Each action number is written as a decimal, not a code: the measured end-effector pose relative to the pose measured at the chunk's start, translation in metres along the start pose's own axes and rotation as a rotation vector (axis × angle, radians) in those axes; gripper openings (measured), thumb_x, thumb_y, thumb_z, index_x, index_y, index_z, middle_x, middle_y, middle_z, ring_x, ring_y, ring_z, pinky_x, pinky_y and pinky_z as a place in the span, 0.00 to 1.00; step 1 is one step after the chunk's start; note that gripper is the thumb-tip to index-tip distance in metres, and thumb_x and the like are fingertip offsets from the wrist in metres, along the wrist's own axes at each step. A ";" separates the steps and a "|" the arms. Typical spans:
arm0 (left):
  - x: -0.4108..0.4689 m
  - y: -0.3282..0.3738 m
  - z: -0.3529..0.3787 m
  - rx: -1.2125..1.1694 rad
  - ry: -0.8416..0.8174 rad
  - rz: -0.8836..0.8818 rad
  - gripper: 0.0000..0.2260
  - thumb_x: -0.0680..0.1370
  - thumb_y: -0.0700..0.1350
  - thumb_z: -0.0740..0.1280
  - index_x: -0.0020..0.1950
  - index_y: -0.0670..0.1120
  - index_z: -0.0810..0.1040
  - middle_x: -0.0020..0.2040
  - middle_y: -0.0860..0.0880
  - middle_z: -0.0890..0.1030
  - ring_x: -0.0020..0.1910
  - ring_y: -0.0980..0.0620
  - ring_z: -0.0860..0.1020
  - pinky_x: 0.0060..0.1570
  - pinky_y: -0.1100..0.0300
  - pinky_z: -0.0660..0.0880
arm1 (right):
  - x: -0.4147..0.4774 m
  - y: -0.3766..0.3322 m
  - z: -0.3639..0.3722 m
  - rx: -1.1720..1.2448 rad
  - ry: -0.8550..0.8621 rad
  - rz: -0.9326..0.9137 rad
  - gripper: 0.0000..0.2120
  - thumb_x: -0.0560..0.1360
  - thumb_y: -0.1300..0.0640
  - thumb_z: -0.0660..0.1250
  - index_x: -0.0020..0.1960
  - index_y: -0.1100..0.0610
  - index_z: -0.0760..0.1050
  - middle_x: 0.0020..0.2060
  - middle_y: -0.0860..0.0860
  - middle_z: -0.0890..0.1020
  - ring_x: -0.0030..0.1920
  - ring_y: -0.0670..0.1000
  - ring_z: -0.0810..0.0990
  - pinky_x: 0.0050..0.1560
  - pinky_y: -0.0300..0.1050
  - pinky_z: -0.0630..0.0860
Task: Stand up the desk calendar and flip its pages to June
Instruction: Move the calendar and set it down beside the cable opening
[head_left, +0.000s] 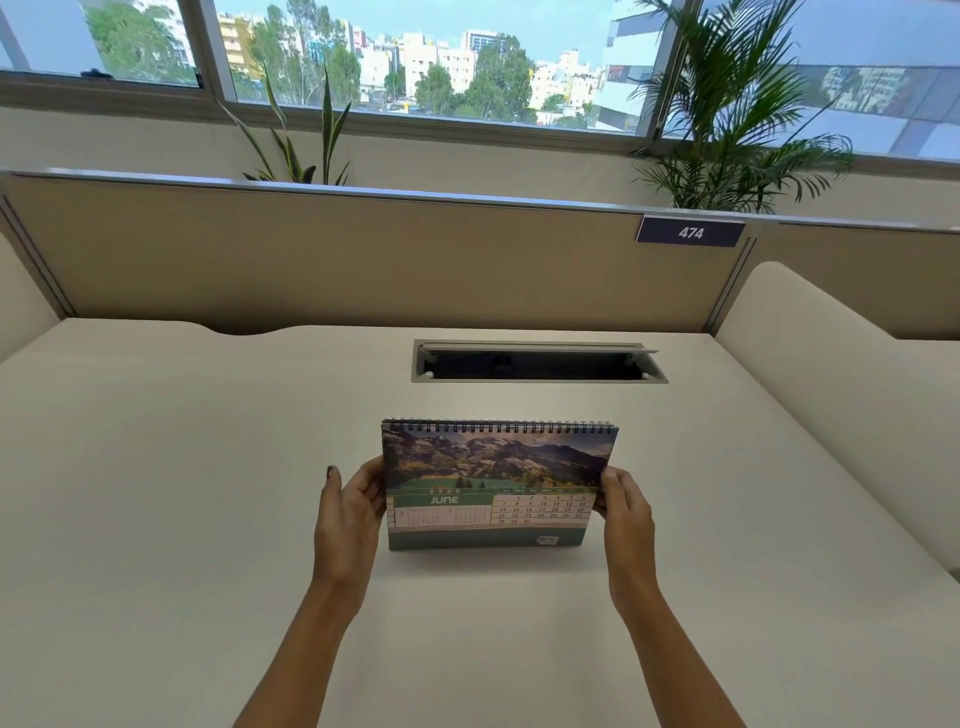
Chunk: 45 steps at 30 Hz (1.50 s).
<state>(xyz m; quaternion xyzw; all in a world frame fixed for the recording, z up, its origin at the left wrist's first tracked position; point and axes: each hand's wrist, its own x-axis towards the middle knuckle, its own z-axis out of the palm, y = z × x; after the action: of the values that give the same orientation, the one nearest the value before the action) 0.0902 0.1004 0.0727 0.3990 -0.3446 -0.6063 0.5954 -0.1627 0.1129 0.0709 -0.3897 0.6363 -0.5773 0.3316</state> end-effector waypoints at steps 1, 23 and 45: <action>0.000 -0.001 0.000 0.003 0.001 0.000 0.25 0.81 0.57 0.43 0.60 0.48 0.75 0.57 0.49 0.81 0.57 0.51 0.77 0.57 0.56 0.70 | 0.000 0.001 0.000 -0.007 -0.009 -0.004 0.13 0.82 0.51 0.51 0.50 0.53 0.73 0.45 0.52 0.81 0.45 0.48 0.80 0.36 0.35 0.76; -0.002 -0.049 -0.024 0.031 0.096 -0.133 0.25 0.82 0.55 0.44 0.72 0.44 0.66 0.67 0.45 0.74 0.67 0.49 0.71 0.70 0.54 0.62 | -0.012 0.031 0.013 0.006 -0.093 0.106 0.18 0.74 0.34 0.49 0.49 0.40 0.72 0.49 0.45 0.80 0.52 0.46 0.79 0.50 0.42 0.76; 0.086 0.003 -0.101 0.029 0.361 -0.004 0.24 0.82 0.52 0.44 0.71 0.42 0.67 0.67 0.44 0.73 0.64 0.50 0.70 0.71 0.55 0.60 | 0.041 0.021 0.150 -0.106 -0.312 0.085 0.20 0.79 0.41 0.49 0.62 0.51 0.68 0.56 0.51 0.80 0.53 0.50 0.80 0.44 0.34 0.78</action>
<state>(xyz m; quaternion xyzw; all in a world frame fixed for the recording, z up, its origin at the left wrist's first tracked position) 0.1845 0.0201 0.0239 0.5106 -0.2400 -0.5211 0.6404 -0.0535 0.0063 0.0338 -0.4643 0.6227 -0.4607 0.4296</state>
